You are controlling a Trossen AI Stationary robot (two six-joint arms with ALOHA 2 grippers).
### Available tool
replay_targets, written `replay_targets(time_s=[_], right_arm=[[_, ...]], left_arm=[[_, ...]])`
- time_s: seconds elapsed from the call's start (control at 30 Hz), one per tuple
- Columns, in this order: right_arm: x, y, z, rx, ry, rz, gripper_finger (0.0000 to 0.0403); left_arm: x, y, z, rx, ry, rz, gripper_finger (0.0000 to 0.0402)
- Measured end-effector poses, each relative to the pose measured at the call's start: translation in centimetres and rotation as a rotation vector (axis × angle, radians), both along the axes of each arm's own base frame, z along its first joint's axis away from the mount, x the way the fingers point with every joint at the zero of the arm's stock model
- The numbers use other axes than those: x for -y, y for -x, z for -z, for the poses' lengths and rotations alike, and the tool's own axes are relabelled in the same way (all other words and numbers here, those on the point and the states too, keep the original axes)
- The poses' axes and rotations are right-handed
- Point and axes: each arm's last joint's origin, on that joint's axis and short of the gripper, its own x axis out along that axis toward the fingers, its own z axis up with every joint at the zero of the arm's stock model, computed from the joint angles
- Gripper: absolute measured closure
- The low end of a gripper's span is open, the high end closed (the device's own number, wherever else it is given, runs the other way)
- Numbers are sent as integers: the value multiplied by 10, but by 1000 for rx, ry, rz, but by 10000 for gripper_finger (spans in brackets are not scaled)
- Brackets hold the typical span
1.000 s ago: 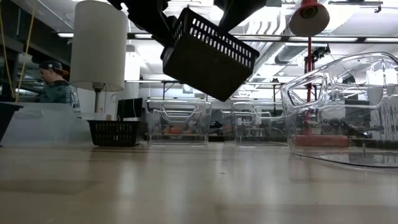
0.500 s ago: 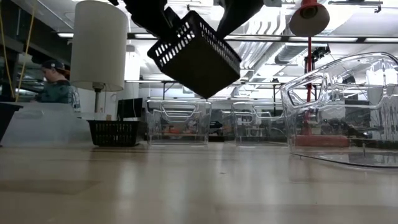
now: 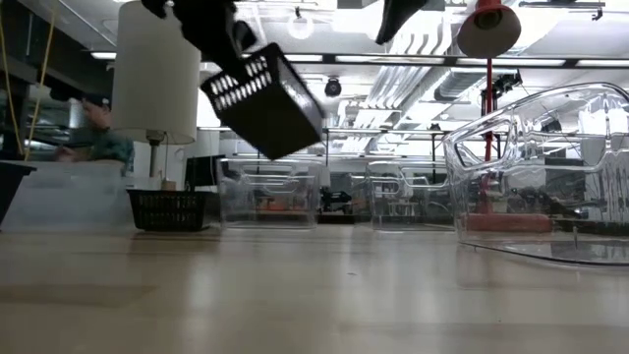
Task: Stack baskets by color
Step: Stack the bottom right black bin on the top black bin
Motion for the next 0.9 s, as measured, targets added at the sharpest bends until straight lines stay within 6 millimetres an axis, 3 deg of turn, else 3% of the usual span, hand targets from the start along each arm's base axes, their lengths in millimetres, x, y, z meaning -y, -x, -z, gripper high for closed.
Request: replay_targets(time_s=[0.17, 0.3, 0.47, 0.6, 0.8, 0.9], right_arm=[[12, 16, 11, -30, -11, 81, 167], [17, 28, 18, 4, -29, 128, 167], [19, 38, 27, 35, -53, 183, 167], [19, 41, 30, 45, -64, 216, 167], [19, 39, 30, 67, -61, 221, 167], [19, 38, 30, 78, -46, 227, 167]], left_arm=[[6, 43, -30, 83, -52, -287, 401], [20, 69, -54, 235, -3, -317, 401], [23, 91, -57, 257, -40, -524, 401], [22, 95, -40, 201, -38, -644, 401], [19, 84, 21, 120, -28, -712, 401], [13, 77, 40, 82, -36, -704, 401]])
